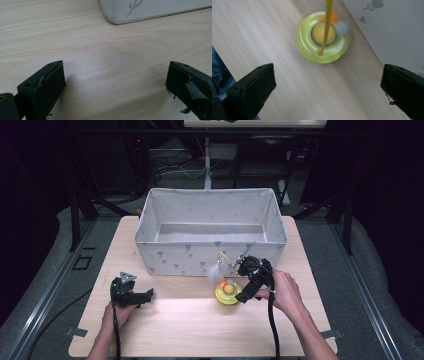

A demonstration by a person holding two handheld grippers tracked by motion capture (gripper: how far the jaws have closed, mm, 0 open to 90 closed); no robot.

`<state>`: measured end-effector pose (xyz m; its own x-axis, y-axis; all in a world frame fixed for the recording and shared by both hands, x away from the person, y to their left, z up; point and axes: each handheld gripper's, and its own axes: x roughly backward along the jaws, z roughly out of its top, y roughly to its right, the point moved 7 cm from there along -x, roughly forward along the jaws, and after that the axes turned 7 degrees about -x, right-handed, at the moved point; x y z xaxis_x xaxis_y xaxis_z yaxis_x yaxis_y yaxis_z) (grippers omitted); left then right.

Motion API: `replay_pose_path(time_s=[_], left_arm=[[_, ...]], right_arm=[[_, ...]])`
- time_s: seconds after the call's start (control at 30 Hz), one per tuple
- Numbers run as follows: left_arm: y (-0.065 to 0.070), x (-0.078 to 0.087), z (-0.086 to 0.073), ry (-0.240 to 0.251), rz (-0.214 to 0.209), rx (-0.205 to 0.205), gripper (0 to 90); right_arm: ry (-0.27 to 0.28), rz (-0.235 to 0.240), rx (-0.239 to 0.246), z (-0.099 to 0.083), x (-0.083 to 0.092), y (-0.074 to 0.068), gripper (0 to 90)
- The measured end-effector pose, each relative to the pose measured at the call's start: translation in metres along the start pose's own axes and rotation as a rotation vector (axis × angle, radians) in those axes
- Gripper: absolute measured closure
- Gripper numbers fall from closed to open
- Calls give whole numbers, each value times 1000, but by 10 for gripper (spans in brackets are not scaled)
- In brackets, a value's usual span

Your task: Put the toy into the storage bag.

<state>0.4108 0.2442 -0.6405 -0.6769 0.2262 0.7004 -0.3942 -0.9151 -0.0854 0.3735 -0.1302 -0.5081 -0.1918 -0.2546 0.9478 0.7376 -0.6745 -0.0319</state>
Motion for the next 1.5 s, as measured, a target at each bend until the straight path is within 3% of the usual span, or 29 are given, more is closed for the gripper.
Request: replay_pose_path(time_s=[0.37,0.4,0.43,0.47,0.6,0.7,0.8,0.9,1.23,1.5], left_arm=[[0,0,0,-1,-1,0,24],[0,0,0,0,0,0,24],[0,0,0,0,0,0,24],[0,0,0,0,0,0,24],[0,0,0,0,0,0,24],[0,0,0,0,0,0,24],[0,0,0,0,0,0,24],[0,0,0,0,0,0,24],[0,0,0,0,0,0,24],[0,0,0,0,0,-1,24]], right_arm=[[-14,6,25,16,8,1,22],[-16,17,28,19,9,1,77],[-16,17,28,19,9,1,77],[-20,25,39,22,10,1,146],[-39,24,56,25,11,0,172],[-43,30,73,29,12,-1,253],[-45,17,87,34,13,-1,373],[-51,15,89,36,13,0,415],[-80,1,123,42,15,-5,715],[-92,-2,137,45,17,-6,844]])
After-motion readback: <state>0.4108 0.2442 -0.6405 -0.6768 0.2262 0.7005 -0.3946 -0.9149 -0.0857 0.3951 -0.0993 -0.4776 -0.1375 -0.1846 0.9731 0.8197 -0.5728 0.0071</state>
